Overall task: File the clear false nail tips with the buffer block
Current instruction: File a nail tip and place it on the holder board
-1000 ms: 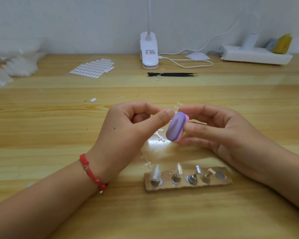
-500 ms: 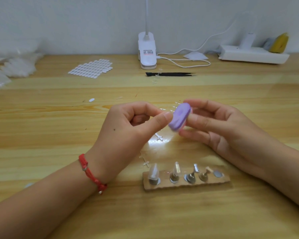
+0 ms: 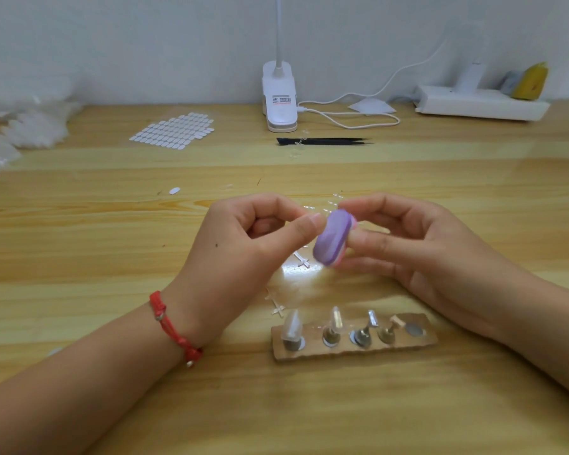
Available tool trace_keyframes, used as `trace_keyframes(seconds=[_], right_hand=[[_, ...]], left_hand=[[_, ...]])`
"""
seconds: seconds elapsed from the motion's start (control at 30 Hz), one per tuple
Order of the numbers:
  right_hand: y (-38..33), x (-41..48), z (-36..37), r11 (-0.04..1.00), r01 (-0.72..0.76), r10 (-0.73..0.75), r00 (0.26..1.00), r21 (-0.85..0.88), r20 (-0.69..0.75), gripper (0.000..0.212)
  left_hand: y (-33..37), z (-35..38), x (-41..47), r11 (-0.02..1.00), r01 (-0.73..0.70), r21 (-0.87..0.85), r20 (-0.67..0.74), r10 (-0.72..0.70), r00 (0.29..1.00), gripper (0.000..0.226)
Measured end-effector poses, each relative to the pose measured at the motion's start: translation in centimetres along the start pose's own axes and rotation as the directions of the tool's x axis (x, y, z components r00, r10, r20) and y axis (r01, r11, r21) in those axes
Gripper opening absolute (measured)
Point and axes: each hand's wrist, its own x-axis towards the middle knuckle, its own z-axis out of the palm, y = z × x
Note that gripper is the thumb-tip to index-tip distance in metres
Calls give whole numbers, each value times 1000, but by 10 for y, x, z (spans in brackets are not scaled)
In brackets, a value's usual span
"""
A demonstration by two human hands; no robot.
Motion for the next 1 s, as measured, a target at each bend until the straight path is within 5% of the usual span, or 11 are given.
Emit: trace_keyframes(seconds=[1.0], right_hand=[[1, 0, 0, 1000, 4, -3, 999, -17, 38, 23]], left_hand=[[1, 0, -1, 1000, -7, 18, -15, 7, 1000, 19]])
